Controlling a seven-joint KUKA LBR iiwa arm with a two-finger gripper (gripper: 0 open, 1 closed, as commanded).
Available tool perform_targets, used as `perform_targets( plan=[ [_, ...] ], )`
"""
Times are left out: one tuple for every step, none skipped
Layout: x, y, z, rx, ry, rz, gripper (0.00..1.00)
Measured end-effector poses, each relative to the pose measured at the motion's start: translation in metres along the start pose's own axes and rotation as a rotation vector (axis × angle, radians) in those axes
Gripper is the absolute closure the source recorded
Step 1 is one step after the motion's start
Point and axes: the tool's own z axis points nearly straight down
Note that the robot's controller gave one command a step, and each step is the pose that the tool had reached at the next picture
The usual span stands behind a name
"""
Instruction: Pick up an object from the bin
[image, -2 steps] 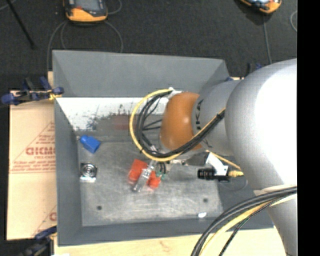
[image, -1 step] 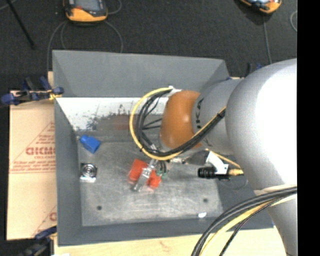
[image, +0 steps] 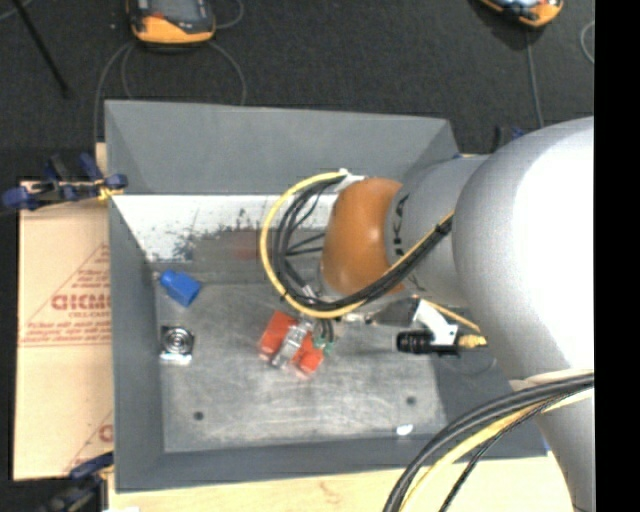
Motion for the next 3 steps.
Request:
perform_targets(
  plan=[
    [-0.001, 0.001, -0.011, 0.006, 0.013, -0.004, 1.0],
    [-0.003, 0.001, -0.043, 0.005, 0.012, -0.009, 1.0],
    [-0.006, 0.003, -0.111, 0.003, 0.009, -0.016, 1.0]
  ],
)
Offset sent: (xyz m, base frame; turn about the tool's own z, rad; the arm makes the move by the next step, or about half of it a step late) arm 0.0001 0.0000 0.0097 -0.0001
